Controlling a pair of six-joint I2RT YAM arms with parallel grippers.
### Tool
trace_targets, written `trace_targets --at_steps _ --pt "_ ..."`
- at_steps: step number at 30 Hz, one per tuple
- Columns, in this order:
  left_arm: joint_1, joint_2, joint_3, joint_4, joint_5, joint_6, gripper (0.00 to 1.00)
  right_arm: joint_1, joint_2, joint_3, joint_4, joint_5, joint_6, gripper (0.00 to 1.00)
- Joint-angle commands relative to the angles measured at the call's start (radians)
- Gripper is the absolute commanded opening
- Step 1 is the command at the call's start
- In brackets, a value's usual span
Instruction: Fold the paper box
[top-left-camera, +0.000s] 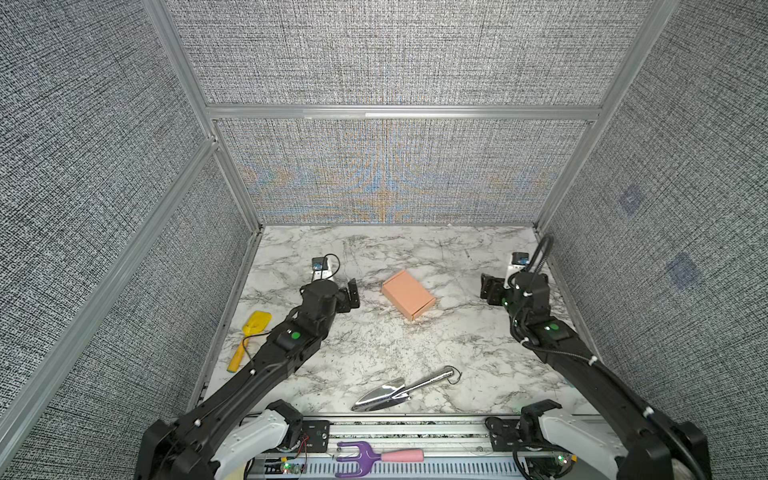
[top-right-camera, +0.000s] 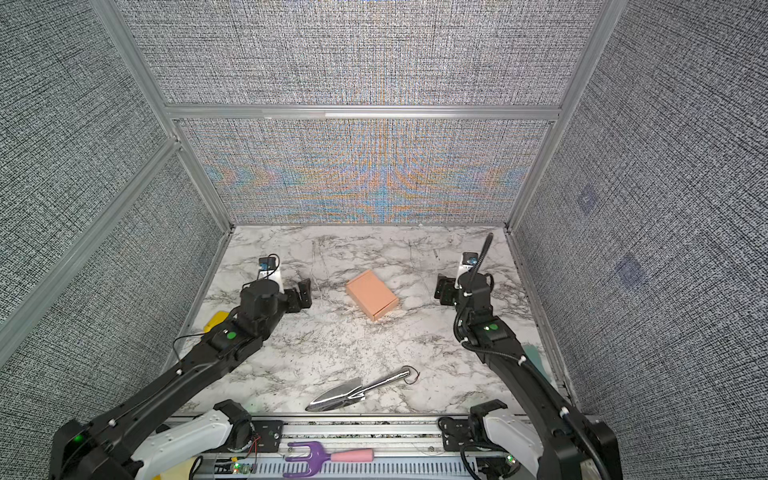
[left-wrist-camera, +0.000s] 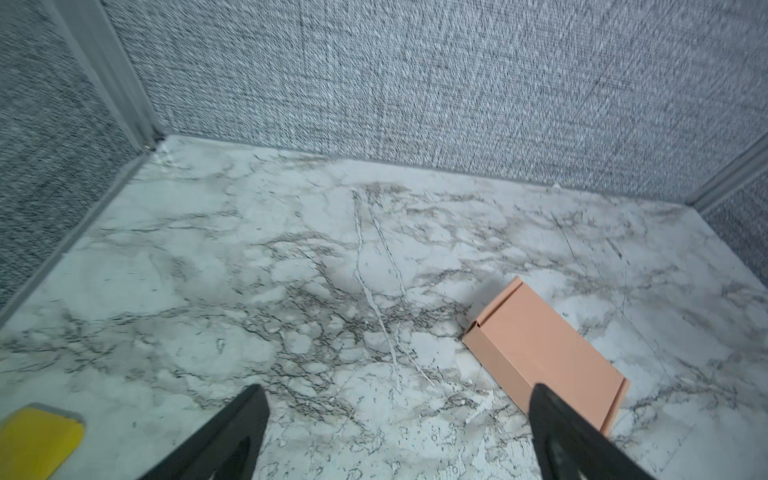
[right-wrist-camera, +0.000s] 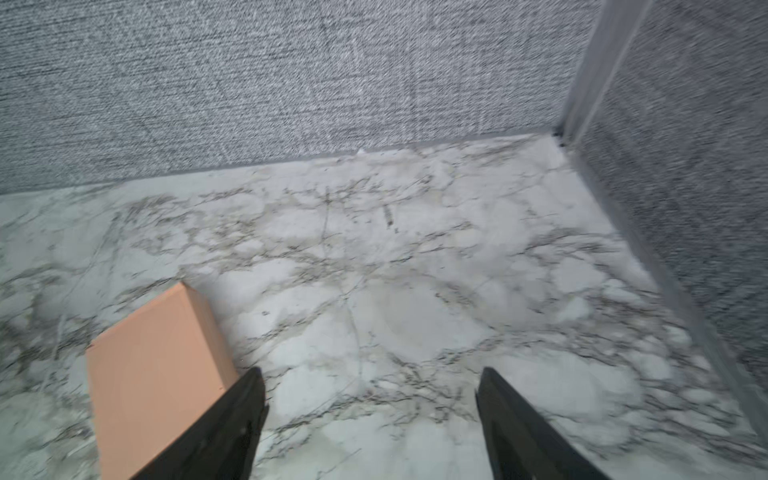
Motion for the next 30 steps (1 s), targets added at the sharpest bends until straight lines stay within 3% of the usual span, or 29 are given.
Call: trace_targets --at_steps 1,7,13,19,23,30 --pt "0.008 -0.075 0.016 0.032 -0.133 0.020 0.99 -0.022 -0.078 -0.040 0.039 0.087 -0.060 0.85" --pt "0.033 -0.125 0.072 -0.017 -0.235 0.106 1.00 -0.054 -0.135 -0.159 0.173 0.092 -0.087 0.89" --pt "0.162 -0.173 -0.094 0.234 -0.216 0.231 1.00 -0.090 -0.109 -0.234 0.283 0.110 -0.087 0.90" --pt "0.458 -0.034 -0.172 0.286 0.000 0.087 1.00 -0.137 -0.069 -0.316 0.431 0.086 -0.082 0.91" --pt "0.622 0.095 -0.242 0.409 0.146 0.066 1.00 -0.150 0.020 -0.368 0.579 0.092 -0.104 0.91" --pt "0.770 0.292 -0.317 0.641 0.237 0.076 0.99 -0.191 0.258 -0.402 0.831 0.085 -0.116 0.91"
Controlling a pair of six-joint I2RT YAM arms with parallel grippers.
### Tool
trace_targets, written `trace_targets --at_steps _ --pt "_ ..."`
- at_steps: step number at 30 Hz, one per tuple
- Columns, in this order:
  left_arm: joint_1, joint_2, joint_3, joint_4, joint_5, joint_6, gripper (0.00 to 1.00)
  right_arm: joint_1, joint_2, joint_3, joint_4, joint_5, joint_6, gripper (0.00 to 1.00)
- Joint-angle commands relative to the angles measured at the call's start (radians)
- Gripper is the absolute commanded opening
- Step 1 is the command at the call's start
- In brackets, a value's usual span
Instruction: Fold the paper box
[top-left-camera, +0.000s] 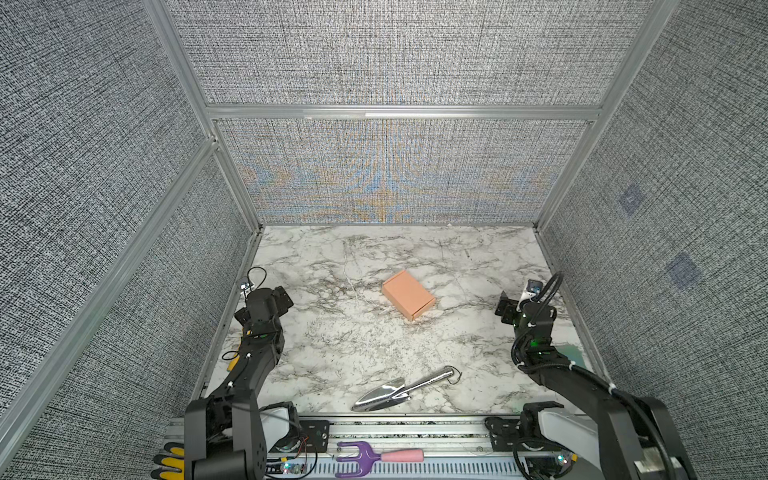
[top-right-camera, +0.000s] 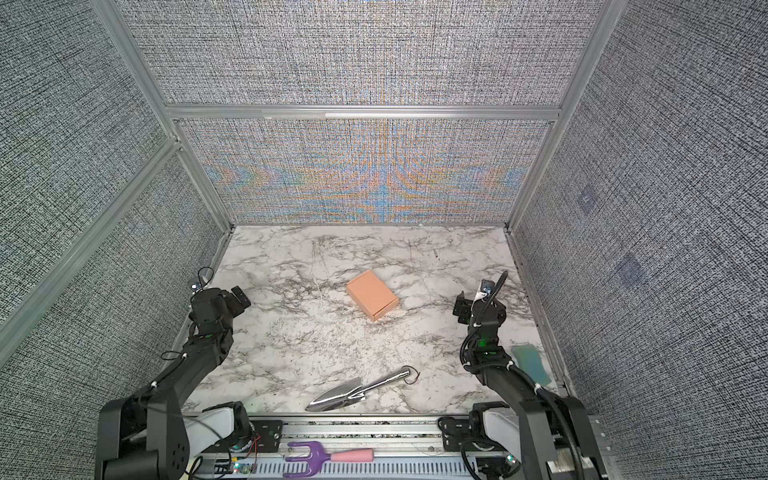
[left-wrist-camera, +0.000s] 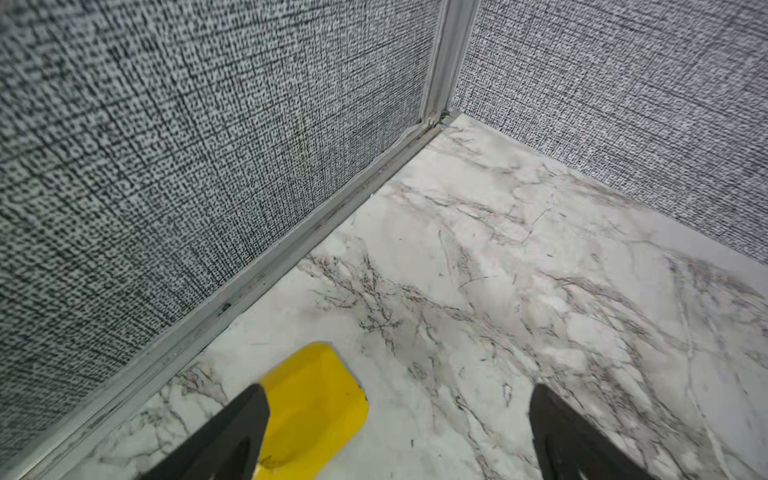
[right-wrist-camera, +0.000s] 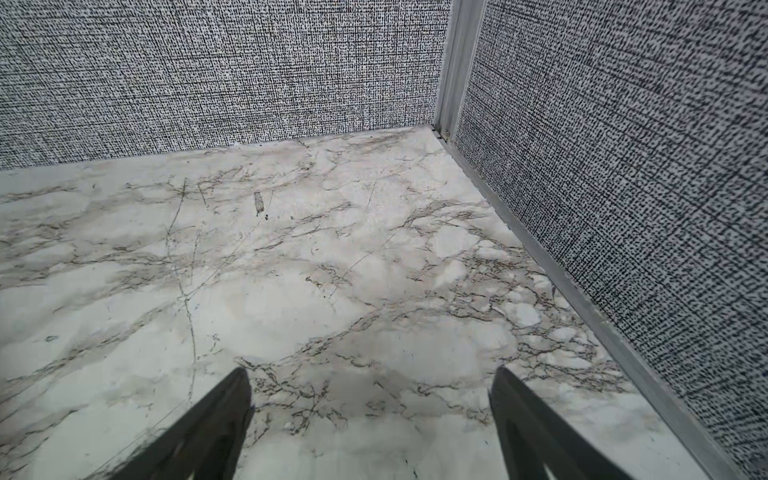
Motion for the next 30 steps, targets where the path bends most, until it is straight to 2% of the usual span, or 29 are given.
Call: trace_targets --at_steps 1,5,10,15,18,20,21,22,23,25,27,28,29,30 --pt "0.040 0.043 -0.036 0.200 0.078 0.013 0.99 -0.028 0.092 -0.020 0.225 -0.014 0.000 0.92" --pt "0.090 0.102 -0.047 0.306 0.309 0.124 0.99 -0.046 0.134 0.004 0.209 -0.028 0.003 0.92" --pt "0.087 0.168 -0.120 0.521 0.362 0.178 0.99 -0.100 0.141 -0.019 0.262 -0.067 0.036 0.92" --pt "0.031 0.190 -0.190 0.713 0.280 0.193 0.99 -0.122 0.159 -0.051 0.338 -0.083 0.028 0.92" --pt "-0.027 0.201 -0.143 0.638 0.245 0.233 0.99 -0.122 0.248 -0.086 0.510 -0.066 0.024 0.92" --pt "-0.094 0.213 -0.162 0.694 0.214 0.304 0.99 -0.121 0.312 -0.093 0.586 -0.073 0.017 0.92" --pt "-0.133 0.227 -0.189 0.748 0.203 0.338 0.99 -0.121 0.330 -0.096 0.609 -0.073 0.019 0.92" --pt "-0.159 0.262 -0.236 0.887 0.171 0.372 0.99 -0.120 0.348 -0.102 0.633 -0.070 0.018 0.92" --pt "-0.160 0.299 -0.288 1.007 0.132 0.343 0.99 -0.120 0.362 -0.110 0.658 -0.067 0.020 0.92" --pt "-0.161 0.374 -0.313 1.182 0.142 0.364 0.99 -0.120 0.389 -0.117 0.696 -0.066 0.021 0.92" --pt "-0.163 0.309 -0.251 0.950 0.163 0.365 0.99 -0.120 0.400 -0.129 0.732 -0.071 0.017 0.92" --pt "-0.163 0.285 -0.212 0.841 0.131 0.321 0.99 -0.120 0.395 -0.125 0.718 -0.075 0.018 0.92" --pt "-0.163 0.268 -0.197 0.781 0.131 0.310 0.99 -0.119 0.396 -0.121 0.716 -0.088 0.011 0.92" --pt "-0.163 0.277 -0.202 0.803 0.131 0.314 0.99 -0.119 0.399 -0.118 0.713 -0.095 0.008 0.92"
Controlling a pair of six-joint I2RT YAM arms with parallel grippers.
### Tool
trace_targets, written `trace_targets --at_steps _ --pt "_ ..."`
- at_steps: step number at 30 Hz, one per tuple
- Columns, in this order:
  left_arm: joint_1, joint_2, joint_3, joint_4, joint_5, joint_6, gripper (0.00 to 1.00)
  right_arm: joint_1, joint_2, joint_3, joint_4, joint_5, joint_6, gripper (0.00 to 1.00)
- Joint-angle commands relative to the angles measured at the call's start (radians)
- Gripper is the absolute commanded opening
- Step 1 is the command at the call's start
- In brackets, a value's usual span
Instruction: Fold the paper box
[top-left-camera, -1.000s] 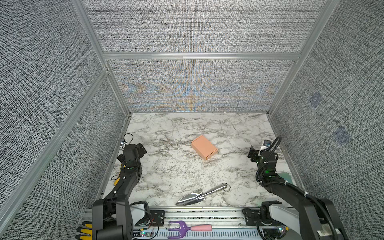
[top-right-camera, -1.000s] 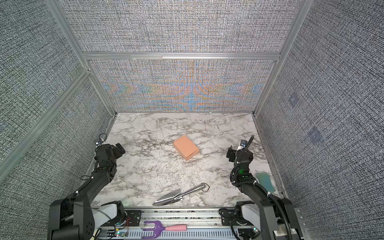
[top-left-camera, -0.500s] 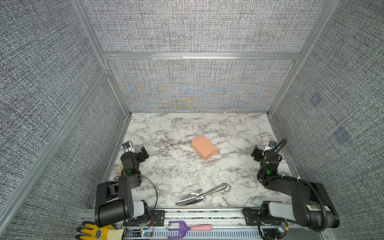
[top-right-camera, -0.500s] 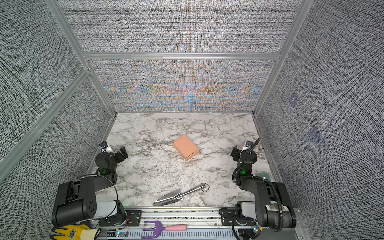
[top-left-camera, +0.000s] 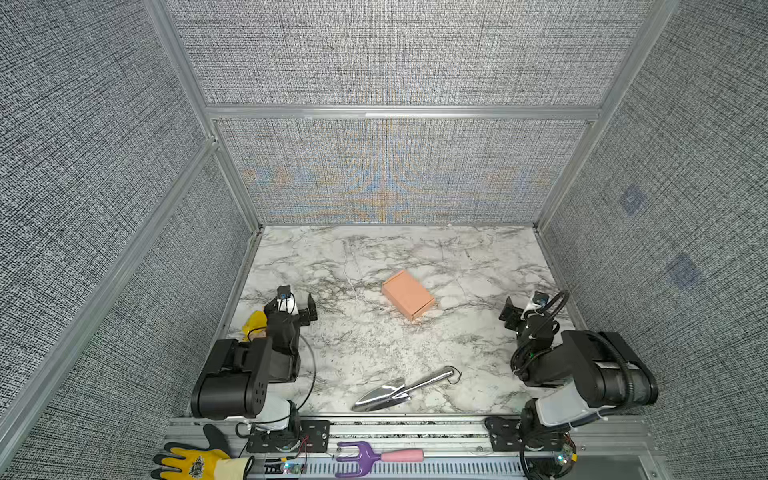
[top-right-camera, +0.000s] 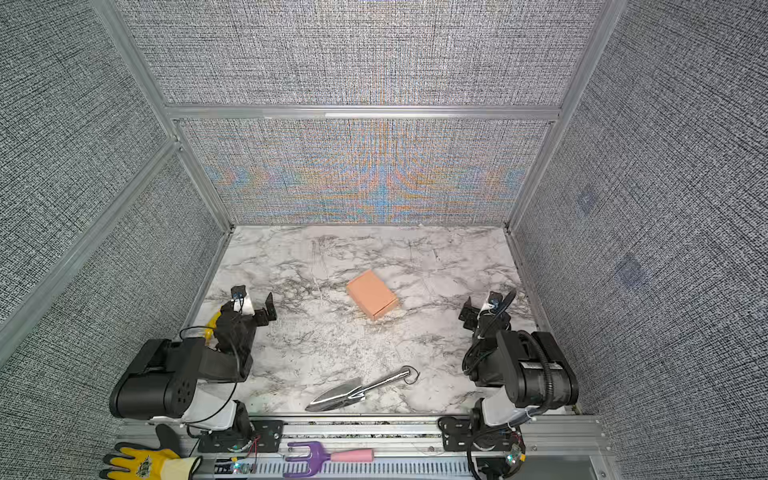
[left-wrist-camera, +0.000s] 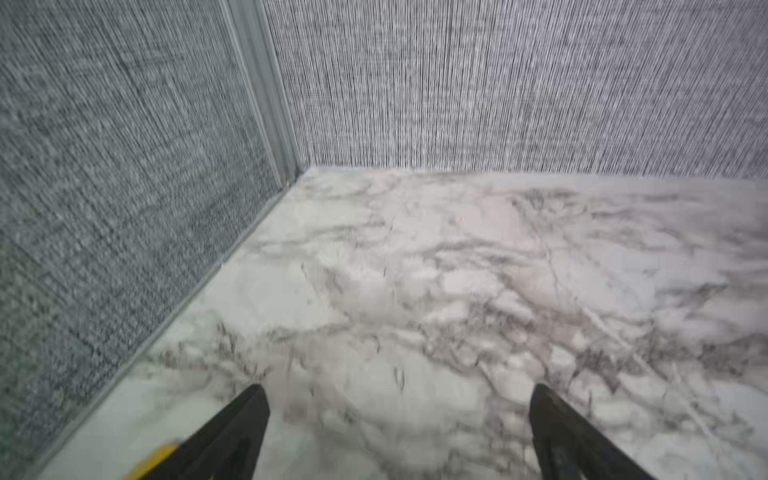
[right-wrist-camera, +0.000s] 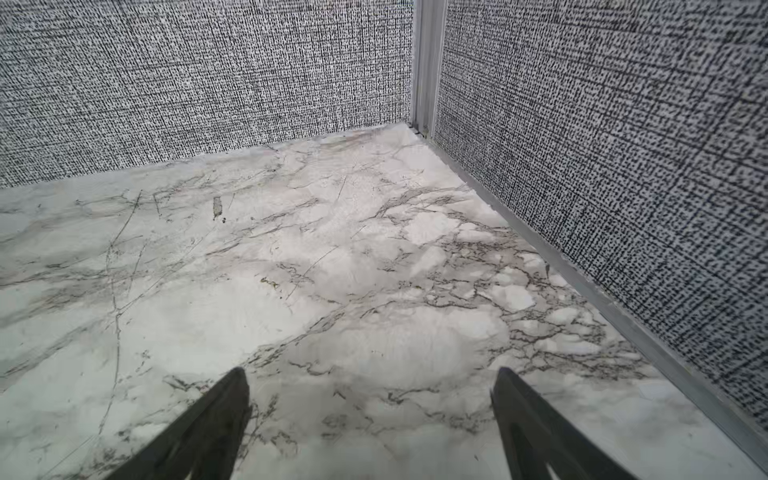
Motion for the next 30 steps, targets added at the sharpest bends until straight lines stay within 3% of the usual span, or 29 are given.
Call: trace_targets --at_steps 1,4,6,9,10,13,15,30 --pt "0.001 0.008 0.004 -0.004 -0.029 0.003 0.99 0.002 0.001 0.016 0.058 -0.022 -0.011 0.92" --pt "0.001 0.082 -0.049 0.219 -0.020 0.038 0.99 0.001 -0.012 0.130 -0.161 -0.063 -0.026 0.92" --pt "0.001 0.043 -0.037 0.134 -0.015 0.030 0.99 0.011 -0.015 0.201 -0.304 -0.062 -0.047 0.92" --pt "0.001 0.020 -0.030 0.091 -0.017 0.024 0.99 0.011 -0.002 0.189 -0.258 -0.062 -0.046 0.93" --pt "0.001 0.029 -0.036 0.113 -0.018 0.023 0.99 0.011 -0.008 0.192 -0.275 -0.062 -0.047 0.99" --pt "0.001 0.067 -0.061 0.221 -0.016 0.038 0.99 0.013 -0.007 0.188 -0.266 -0.061 -0.047 1.00" --pt "0.001 0.046 -0.049 0.162 -0.013 0.033 0.99 0.015 -0.012 0.182 -0.257 -0.059 -0.051 0.99" --pt "0.001 0.059 -0.058 0.201 -0.013 0.034 0.99 0.018 -0.014 0.178 -0.252 -0.056 -0.051 0.99"
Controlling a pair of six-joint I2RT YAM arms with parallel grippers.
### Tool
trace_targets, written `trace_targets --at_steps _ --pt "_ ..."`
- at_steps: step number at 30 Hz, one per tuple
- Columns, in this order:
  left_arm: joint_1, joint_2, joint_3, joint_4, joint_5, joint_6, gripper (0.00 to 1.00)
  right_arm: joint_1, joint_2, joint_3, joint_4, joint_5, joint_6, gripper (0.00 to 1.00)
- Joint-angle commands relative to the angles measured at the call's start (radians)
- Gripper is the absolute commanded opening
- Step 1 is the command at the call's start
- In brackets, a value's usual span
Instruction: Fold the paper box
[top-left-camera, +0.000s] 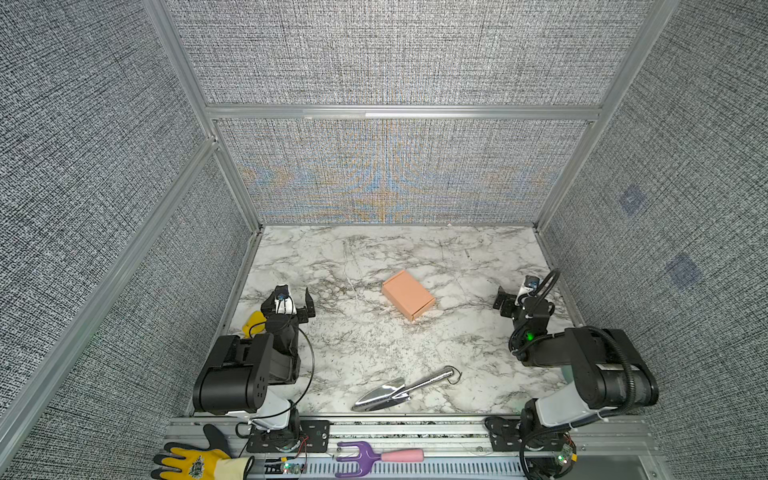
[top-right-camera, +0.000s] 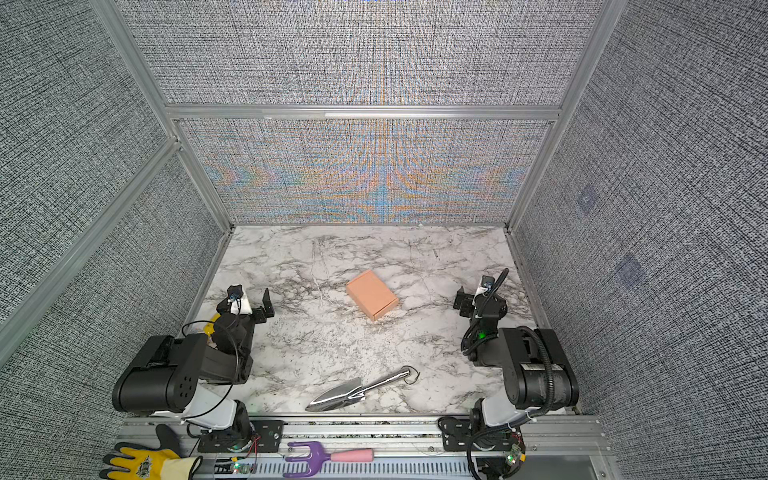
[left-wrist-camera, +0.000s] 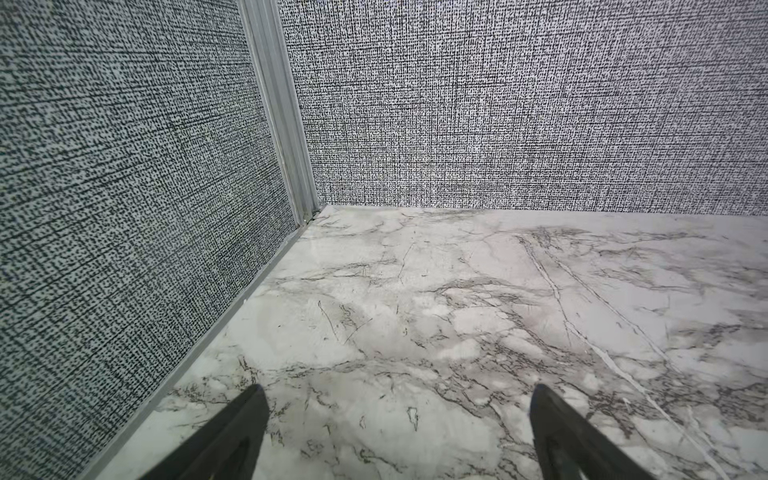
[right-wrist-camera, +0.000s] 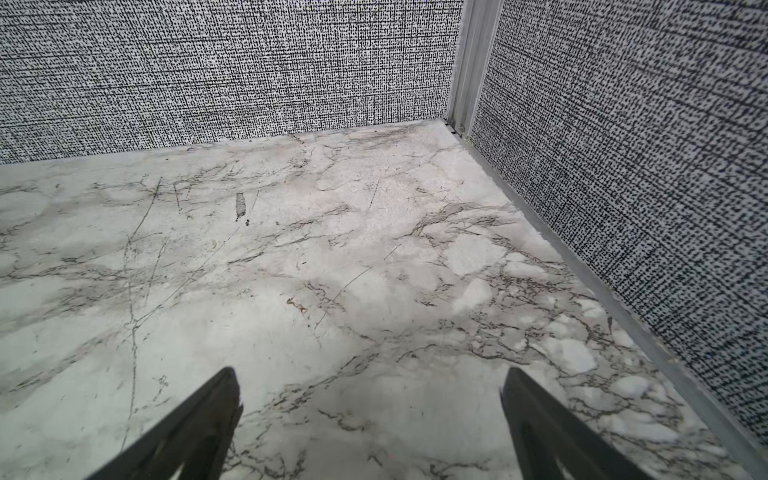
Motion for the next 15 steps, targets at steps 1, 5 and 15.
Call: trace_targets --at_steps 1,5,15 --pt "0.000 0.001 -0.001 0.041 0.003 0.011 0.99 0.001 -0.003 -0.001 0.015 0.002 -0.005 0.99" --pt "0.000 0.001 0.001 0.039 0.003 0.011 0.99 0.001 -0.003 -0.001 0.015 0.001 -0.006 1.00" --pt "0.000 0.001 -0.001 0.042 0.002 0.012 0.99 0.001 -0.003 -0.001 0.015 0.001 -0.005 0.99"
